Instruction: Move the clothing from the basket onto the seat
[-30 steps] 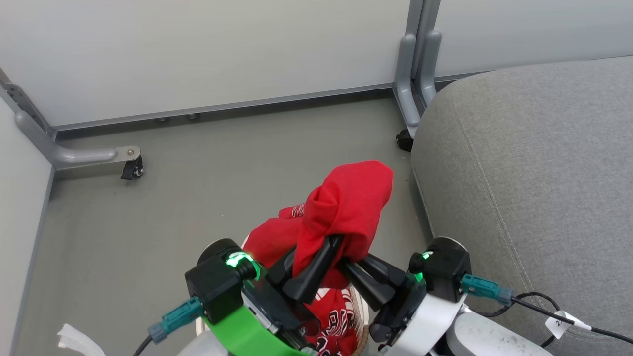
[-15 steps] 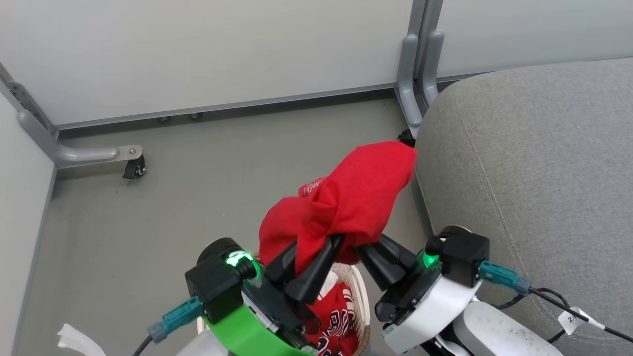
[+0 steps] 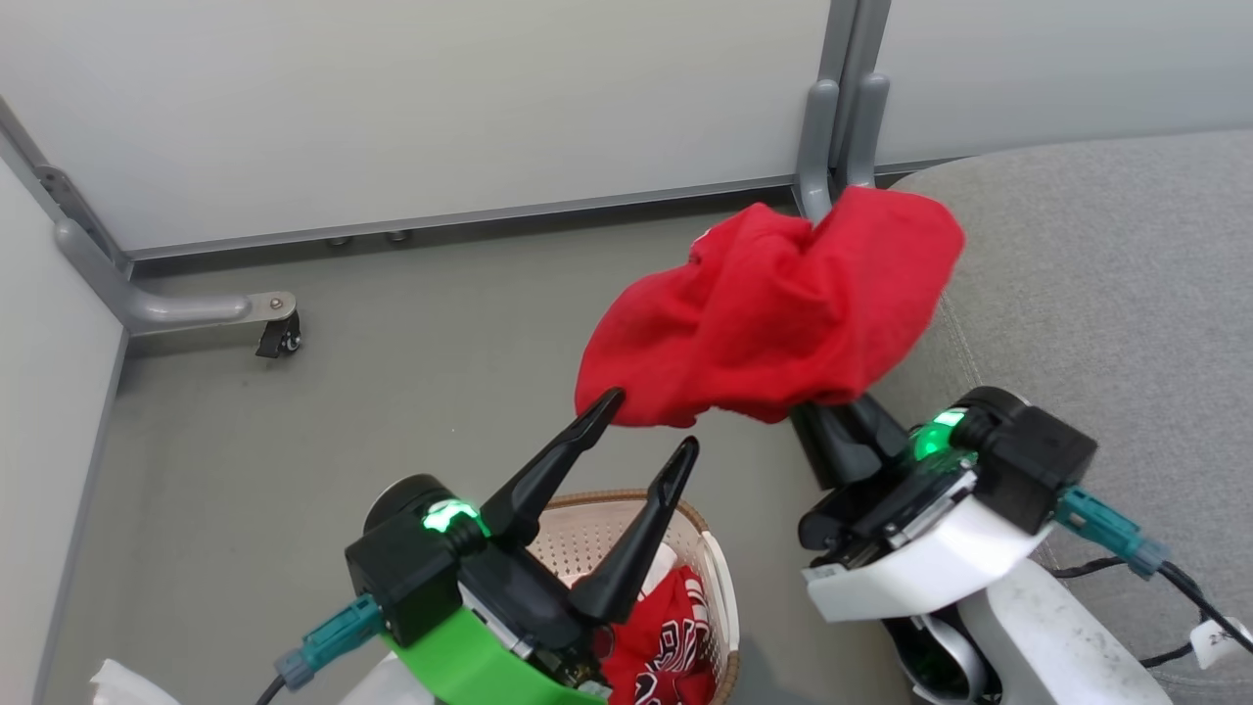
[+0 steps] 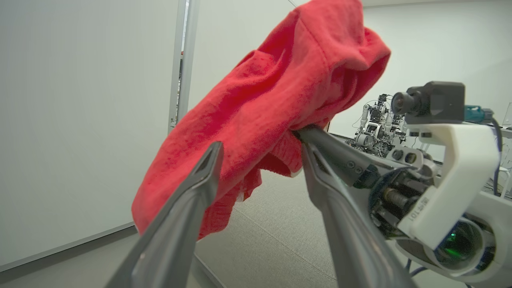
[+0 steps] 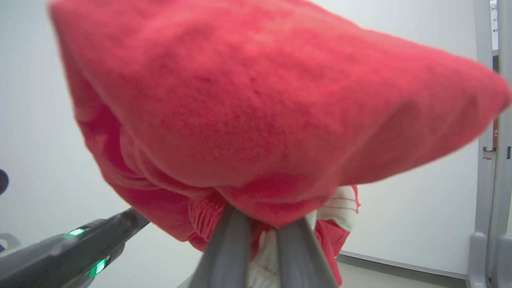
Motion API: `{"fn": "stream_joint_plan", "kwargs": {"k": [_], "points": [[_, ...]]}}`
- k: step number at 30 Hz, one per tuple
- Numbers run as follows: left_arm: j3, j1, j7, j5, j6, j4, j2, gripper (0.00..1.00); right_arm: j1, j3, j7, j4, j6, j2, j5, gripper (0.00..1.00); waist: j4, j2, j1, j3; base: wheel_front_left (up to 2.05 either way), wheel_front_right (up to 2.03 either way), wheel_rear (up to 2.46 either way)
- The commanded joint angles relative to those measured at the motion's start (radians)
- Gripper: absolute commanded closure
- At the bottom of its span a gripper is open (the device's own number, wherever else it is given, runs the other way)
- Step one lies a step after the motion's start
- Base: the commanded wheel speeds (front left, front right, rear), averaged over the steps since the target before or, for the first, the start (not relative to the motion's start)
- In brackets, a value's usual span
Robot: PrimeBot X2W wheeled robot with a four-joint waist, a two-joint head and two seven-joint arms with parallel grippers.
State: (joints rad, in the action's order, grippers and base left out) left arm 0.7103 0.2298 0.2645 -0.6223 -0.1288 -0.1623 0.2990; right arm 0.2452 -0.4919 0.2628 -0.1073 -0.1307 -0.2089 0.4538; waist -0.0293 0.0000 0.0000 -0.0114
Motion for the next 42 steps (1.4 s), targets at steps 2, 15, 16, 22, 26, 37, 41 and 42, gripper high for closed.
{"fn": "stream_joint_plan", "kwargs": {"k": [2, 15, 16, 22, 26, 37, 41, 42], "points": [[-0.023, -0.033, 0.000, 0.012, -0.003, 0.011, 0.008, 0.00, -0.021, 0.038, 0.003, -0.019, 0.000, 0.006, -0.021, 1.00, 0.010, 0.0000, 0.0000, 0.004, 0.00, 0.00, 0.00], [-0.251, -0.206, 0.000, 0.139, -0.003, 0.163, -0.020, 0.00, -0.106, 0.244, 0.003, -0.053, 0.000, 0.011, -0.071, 1.00, 0.069, 0.0000, 0.0000, 0.016, 0.00, 0.00, 0.00], [-0.277, -0.219, 0.000, 0.152, -0.003, 0.177, -0.027, 0.00, -0.112, 0.254, 0.003, -0.054, 0.000, 0.012, -0.072, 1.00, 0.072, 0.0000, 0.0000, 0.016, 0.00, 0.00, 0.00], [-0.474, -0.312, 0.000, 0.235, -0.003, 0.248, -0.105, 0.00, -0.151, 0.301, 0.003, -0.047, 0.000, 0.019, -0.086, 1.00, 0.084, 0.0000, 0.0000, 0.019, 0.00, 0.00, 0.00], [-0.540, -0.349, 0.000, 0.252, -0.003, 0.264, -0.143, 0.00, -0.171, 0.325, 0.003, -0.043, 0.000, 0.024, -0.090, 1.00, 0.087, 0.0000, 0.0000, 0.022, 0.00, 0.00, 0.00], [-0.587, -0.361, 0.000, 0.277, -0.003, 0.282, -0.186, 0.00, -0.173, 0.332, 0.003, -0.028, 0.000, 0.029, -0.087, 1.00, 0.074, 0.0000, 0.0000, 0.020, 0.00, 0.00, 0.00], [-0.587, -0.357, 0.000, 0.277, -0.003, 0.277, -0.185, 0.00, -0.170, 0.337, 0.003, -0.031, 0.000, 0.031, -0.085, 1.00, 0.064, 0.0000, 0.0000, 0.018, 0.00, 0.00, 0.00], [-0.587, -0.358, 0.000, 0.275, -0.003, 0.277, -0.185, 0.00, -0.170, 0.337, 0.003, -0.030, 0.000, 0.030, -0.085, 1.00, 0.059, 0.0000, 0.0000, 0.018, 0.00, 0.00, 0.00]]}}
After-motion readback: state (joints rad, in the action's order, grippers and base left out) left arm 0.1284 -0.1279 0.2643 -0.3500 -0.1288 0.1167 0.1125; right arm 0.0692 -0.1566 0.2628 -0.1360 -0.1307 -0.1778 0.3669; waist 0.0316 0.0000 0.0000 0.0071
